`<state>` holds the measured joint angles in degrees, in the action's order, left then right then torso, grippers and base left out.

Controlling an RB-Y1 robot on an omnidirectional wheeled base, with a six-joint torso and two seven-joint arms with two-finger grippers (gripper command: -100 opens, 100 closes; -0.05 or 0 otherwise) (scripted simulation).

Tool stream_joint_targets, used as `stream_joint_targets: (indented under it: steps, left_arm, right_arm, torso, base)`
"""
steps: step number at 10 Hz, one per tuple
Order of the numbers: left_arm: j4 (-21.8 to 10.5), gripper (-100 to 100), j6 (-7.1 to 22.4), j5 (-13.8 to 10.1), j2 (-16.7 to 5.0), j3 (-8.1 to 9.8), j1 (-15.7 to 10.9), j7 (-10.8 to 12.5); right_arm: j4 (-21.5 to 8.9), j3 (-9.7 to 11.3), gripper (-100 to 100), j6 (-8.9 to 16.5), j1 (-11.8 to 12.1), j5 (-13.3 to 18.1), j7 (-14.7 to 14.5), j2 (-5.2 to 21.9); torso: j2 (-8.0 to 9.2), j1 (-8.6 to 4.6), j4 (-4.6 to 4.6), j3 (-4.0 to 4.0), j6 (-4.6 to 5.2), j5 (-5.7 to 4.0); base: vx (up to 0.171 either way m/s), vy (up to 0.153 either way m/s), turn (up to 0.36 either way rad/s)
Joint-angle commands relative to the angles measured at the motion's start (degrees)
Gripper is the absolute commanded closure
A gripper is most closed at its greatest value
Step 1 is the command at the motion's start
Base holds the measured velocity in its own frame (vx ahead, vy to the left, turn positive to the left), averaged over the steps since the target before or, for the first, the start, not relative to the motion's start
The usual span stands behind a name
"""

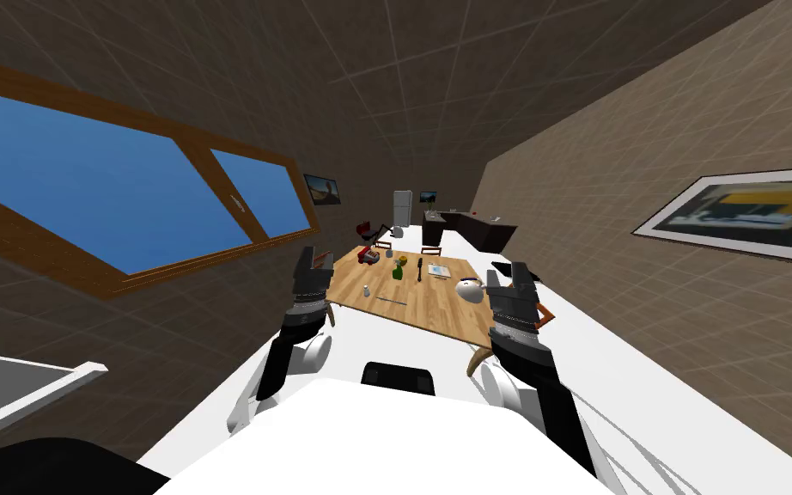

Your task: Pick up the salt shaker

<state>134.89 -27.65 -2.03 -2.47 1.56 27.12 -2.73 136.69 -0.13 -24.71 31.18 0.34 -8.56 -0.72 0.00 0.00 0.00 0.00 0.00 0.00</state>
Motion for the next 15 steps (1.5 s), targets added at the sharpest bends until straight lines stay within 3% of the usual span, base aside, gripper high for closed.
stream_joint_targets:
  steps: [1,8,10,15]
  left_arm:
    - [-1.86,-100,0.56,0.04,-1.92,-0.09,0.96,0.23]
    - [-13.46,-100,4.28,0.4,-7.9,-1.11,8.06,2.44]
    - [-14.43,-100,4.28,0.4,-7.9,-1.11,8.06,2.44]
    - [-21.38,-100,6.43,0.63,-10.39,-1.76,12.4,3.92]
  right_arm:
    - [0.0,0.0,0,0.0,0.0,0.0,0.0,0.0]
    - [0.0,0.01,0,0.0,-0.02,0.0,0.0,0.0]
    - [0.0,0.0,0,0.0,0.0,0.0,0.0,0.0]
    - [0.0,-0.01,0,0.0,0.0,0.0,0.0,0.0]
  torso:
    - [0.0,0.0,0.0,0.0,0.0,0.0]
    - [0.34,0.02,0.08,0.2,0.03,0.0]
    - [0.3,0.0,0.07,0.18,-0.04,0.0]
    - [0.18,0.03,0.05,0.11,-0.03,0.0]
  base:
    - [-0.025,0.0,-0.253]
    - [-0.069,-0.003,-0.313]
    - [-0.046,-0.017,-0.032]
    - [-0.042,-0.02,-0.237]
